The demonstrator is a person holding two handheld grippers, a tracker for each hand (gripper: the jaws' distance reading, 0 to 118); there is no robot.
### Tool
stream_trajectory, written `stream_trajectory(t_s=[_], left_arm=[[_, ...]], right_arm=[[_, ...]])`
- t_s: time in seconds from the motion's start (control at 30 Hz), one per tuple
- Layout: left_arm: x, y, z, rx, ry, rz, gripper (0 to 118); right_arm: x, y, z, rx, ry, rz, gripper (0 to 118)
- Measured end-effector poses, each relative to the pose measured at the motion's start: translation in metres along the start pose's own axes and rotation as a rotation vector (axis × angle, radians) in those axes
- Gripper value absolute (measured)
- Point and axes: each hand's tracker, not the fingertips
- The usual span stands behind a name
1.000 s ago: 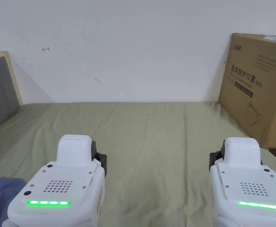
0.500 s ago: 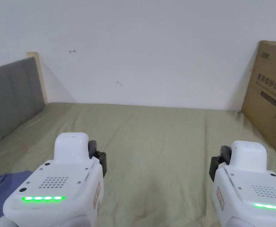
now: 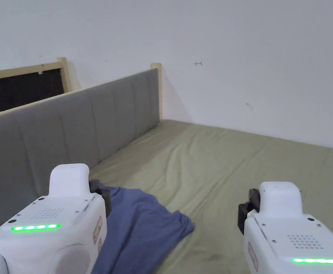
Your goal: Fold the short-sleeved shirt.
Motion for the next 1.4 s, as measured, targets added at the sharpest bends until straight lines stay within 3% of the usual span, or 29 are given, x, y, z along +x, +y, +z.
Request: stream_trajectory(t_s=[0.17,0.33,0.37,0.4,0.43,0.47,0.5,0.57,0.73,0.8,0.83,0.93,1.03,1.07,1.1,1.27,1.37,1.4], left_arm=[[-0.006,-0.017,-0.053,-0.126,-0.034,0.020,0],[0.000,-0.059,-0.147,-0.444,-0.062,-0.081,0],[-0.001,-0.069,-0.159,-0.475,-0.068,-0.060,7],[-0.001,-0.078,-0.173,-0.527,-0.083,-0.034,23],[-0.001,-0.086,-0.185,-0.583,-0.102,-0.026,54],[-0.001,-0.093,-0.194,-0.588,-0.126,-0.005,101],[0.000,-0.092,-0.196,-0.548,-0.133,0.001,118],[0.005,-0.095,-0.216,-0.577,-0.116,0.004,111],[0.023,-0.120,-0.279,-0.717,-0.145,-0.067,114],[0.028,-0.143,-0.299,-0.807,-0.134,-0.096,102],[0.028,-0.150,-0.301,-0.832,-0.100,-0.099,88],[0.025,-0.136,-0.286,-0.776,-0.131,-0.084,80],[0.018,-0.129,-0.287,-0.773,-0.034,-0.062,19],[0.017,-0.130,-0.289,-0.790,0.018,-0.055,5],[0.013,-0.130,-0.290,-0.802,-0.040,0.019,5],[0.016,-0.111,-0.281,-0.793,-0.053,0.018,5],[0.019,-0.088,-0.268,-0.746,-0.084,0.107,4],[0.026,-0.079,-0.262,-0.702,-0.055,0.047,4]], right_arm=[[-0.001,-0.012,-0.011,-0.060,0.031,-0.038,0],[0.013,-0.031,-0.023,-0.129,0.003,-0.051,0],[0.016,-0.033,-0.025,-0.141,-0.007,-0.050,0],[0.020,-0.037,-0.028,-0.156,-0.020,-0.051,0],[0.025,-0.040,-0.032,-0.177,-0.026,-0.058,0],[0.029,-0.042,-0.037,-0.193,-0.031,-0.068,0],[0.033,-0.045,-0.043,-0.208,-0.038,-0.081,0],[0.039,-0.050,-0.053,-0.241,-0.050,-0.114,0],[0.048,-0.059,-0.071,-0.285,-0.069,-0.117,0],[0.050,-0.063,-0.075,-0.309,-0.078,-0.095,0],[0.051,-0.064,-0.075,-0.324,-0.079,-0.087,0],[0.056,-0.067,-0.076,-0.327,-0.081,-0.096,0],[0.062,-0.070,-0.077,-0.337,-0.070,-0.168,0],[0.063,-0.071,-0.076,-0.339,-0.066,-0.183,0],[0.064,-0.072,-0.074,-0.341,-0.069,-0.183,0],[0.074,-0.074,-0.058,-0.342,-0.092,-0.175,0],[0.088,-0.070,-0.049,-0.324,-0.111,-0.234,0],[0.093,-0.068,-0.044,-0.311,-0.127,-0.252,0]])
